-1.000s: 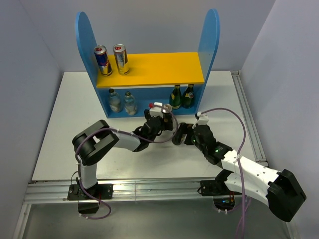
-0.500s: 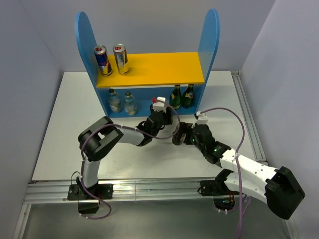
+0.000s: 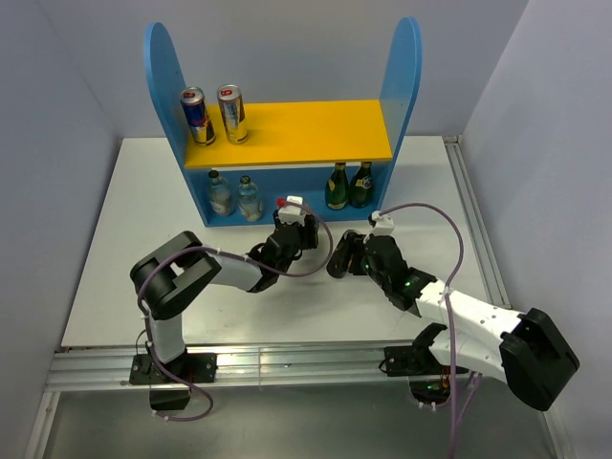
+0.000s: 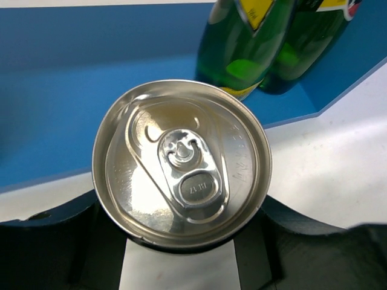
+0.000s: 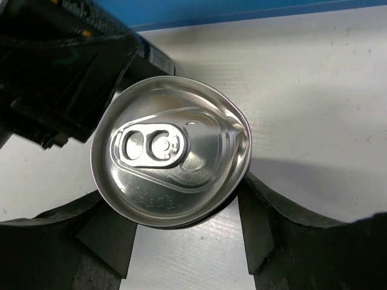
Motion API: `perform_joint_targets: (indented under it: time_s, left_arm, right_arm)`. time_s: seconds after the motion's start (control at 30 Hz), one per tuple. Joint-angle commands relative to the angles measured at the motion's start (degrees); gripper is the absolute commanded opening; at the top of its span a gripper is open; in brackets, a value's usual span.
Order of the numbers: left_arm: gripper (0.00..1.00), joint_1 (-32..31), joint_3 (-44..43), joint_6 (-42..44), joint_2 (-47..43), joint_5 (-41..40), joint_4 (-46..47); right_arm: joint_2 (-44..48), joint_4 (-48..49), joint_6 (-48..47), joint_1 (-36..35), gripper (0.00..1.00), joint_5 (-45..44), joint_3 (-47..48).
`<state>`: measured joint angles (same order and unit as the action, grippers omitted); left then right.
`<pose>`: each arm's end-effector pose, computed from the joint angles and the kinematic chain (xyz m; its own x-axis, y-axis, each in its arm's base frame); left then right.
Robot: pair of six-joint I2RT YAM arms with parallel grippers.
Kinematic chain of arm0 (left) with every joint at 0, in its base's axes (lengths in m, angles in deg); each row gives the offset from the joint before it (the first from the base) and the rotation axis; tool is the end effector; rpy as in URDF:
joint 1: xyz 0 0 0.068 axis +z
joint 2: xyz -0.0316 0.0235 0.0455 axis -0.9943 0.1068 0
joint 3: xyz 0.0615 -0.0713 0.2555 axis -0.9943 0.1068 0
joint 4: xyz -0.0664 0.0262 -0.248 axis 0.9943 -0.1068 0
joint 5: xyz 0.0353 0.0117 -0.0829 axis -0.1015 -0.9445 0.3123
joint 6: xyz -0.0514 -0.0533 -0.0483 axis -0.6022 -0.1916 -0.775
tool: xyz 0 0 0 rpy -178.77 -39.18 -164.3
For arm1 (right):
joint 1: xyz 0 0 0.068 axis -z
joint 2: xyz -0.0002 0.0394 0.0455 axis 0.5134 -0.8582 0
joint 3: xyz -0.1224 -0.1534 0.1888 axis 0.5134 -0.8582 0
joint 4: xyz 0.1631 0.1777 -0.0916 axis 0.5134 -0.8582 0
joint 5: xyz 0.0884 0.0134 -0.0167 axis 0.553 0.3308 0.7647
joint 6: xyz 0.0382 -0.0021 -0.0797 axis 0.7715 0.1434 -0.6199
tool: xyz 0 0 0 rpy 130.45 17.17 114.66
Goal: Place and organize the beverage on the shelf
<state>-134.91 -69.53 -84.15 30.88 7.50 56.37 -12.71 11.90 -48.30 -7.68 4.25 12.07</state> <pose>0.2835 -0.2920 0.1513 -0.2849 -0.1804 -0.9414 0.3175 0.9089 -0.2703 0.2012 0.1403 0.1711 -0.5727 0.2175 -0.7904 -0.1958 0.9000 0.3895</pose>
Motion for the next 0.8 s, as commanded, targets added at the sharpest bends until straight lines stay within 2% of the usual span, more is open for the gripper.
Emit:
perform_joint_targets:
  time_s: [0.0, 0.03, 0.1, 0.13, 0.23, 0.4, 0.5, 0.77]
  left_arm:
    - [0.0, -1.07, 3.43, -0.59, -3.48, -3.7, -0.22]
    - [0.0, -2.03, 4.05, -0.59, -3.84, -4.5, -0.31]
    - [0.0, -3.18, 5.54, -0.68, -5.07, -6.34, -0.66]
    - [0.0, -4.31, 6.07, -0.85, -5.59, -6.88, -0.83]
    - [0.0, -6.77, 7.56, -2.25, -7.26, -9.07, -1.97]
    - [0.0, -10.21, 9.59, -4.54, -9.46, -12.15, -3.82]
    - [0.0, -12.23, 10.11, -5.6, -10.08, -14.17, -4.96]
    - [0.0, -16.71, 9.94, -8.14, -9.91, -17.07, -7.95]
  right_arm:
    - [-1.46, 1.7, -0.39, -0.46, 0.4, -0.71, 2.52]
    - [-1.55, 1.52, -0.39, -0.46, 0.28, -0.97, 2.7]
    - [-1.38, 1.35, -0.39, -0.46, 0.18, -1.24, 2.7]
    - [-1.2, 1.09, -0.47, -0.46, 0.09, -1.67, 2.79]
    - [0.03, -0.58, -0.74, -0.46, 0.0, -2.29, 3.57]
    - [4.07, -8.83, -2.76, -0.63, 0.0, -6.33, 10.59]
    - [5.48, -16.73, -5.22, -0.72, 0.0, -9.93, 20.76]
    - [1.45, -22.82, -12.42, -0.72, 0.0, -17.58, 38.72]
